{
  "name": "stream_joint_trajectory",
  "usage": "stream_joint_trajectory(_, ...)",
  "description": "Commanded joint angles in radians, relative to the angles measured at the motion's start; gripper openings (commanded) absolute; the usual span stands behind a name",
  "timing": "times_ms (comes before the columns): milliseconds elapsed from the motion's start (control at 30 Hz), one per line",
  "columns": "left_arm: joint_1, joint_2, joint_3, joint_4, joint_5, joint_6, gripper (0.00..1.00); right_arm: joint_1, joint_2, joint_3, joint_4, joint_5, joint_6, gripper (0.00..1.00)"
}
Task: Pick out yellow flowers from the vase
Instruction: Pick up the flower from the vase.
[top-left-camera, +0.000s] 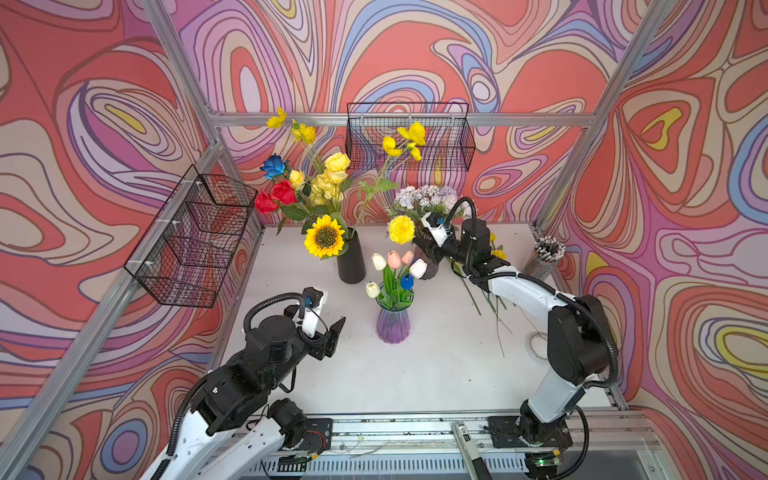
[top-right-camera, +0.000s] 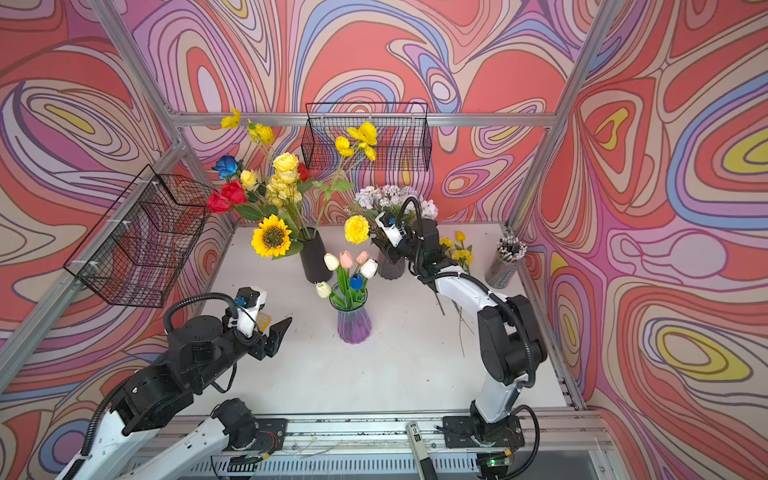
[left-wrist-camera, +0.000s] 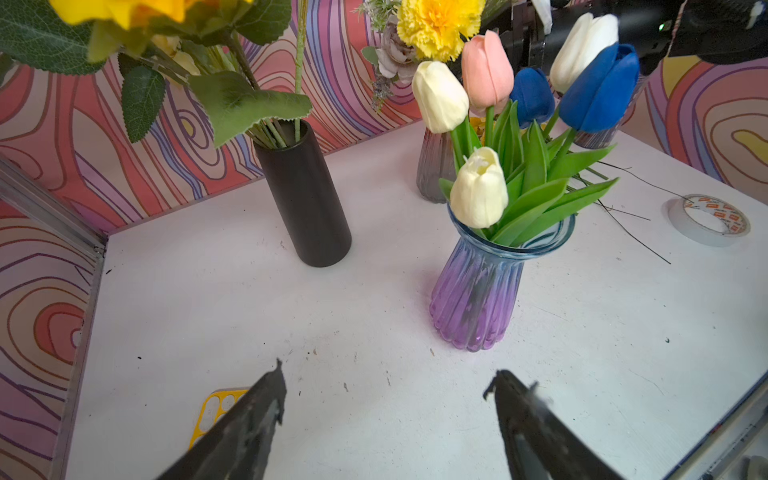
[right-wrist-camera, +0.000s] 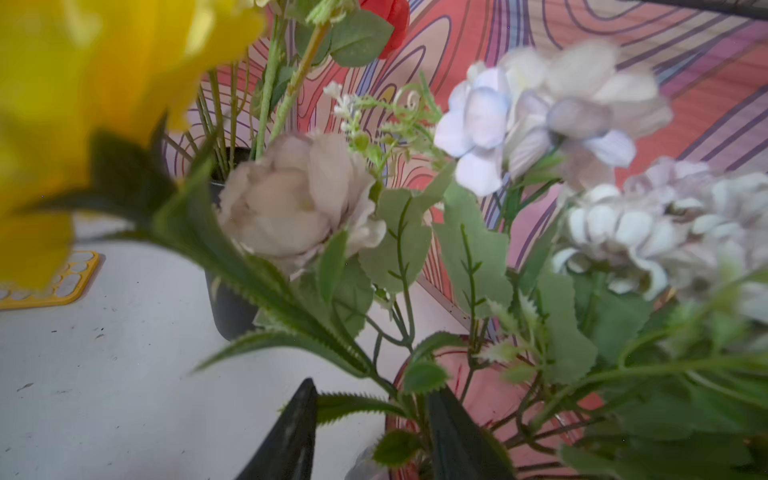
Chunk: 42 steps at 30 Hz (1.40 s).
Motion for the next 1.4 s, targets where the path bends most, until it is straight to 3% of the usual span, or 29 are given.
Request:
stream_joint_trajectory(0,0.004,-0.01,0.027,0.012,-0.004,0.006,0.82,0.004,0.035,0.017,0.028,-0.005,-0.009,0.45)
stream_joint_trajectory(167,0.004,-0.017,0.028,0.002,-0.01,0.003,0.82,0.004,0.06,0.028,0.056,0.009,0.024,0.41)
stream_joint_trajectory(533,0.004,-0.036,0.021,-0.012,-0.019,-0.001,0.82,0.004,0.061,0.023,0.121,0.037,0.078,0.19)
stream_joint_trajectory(900,0.004,-0.039,0.016,-0.008,-0.022,-0.003,0.82,0.003,0.018,0.009,0.145,0.049,0.079,0.07)
stream_joint_trajectory(1233,0.004,-0.046,0.002,-0.002,-0.022,-0.004,0.82,0.004,-0.037,-0.005,0.139,0.062,0.06,0.04)
stream_joint_trajectory(1367,0.004,-0.049,0.001,-0.006,-0.023,-0.004,0.82,0.004,-0.025,0.016,0.087,0.054,0.032,0.13)
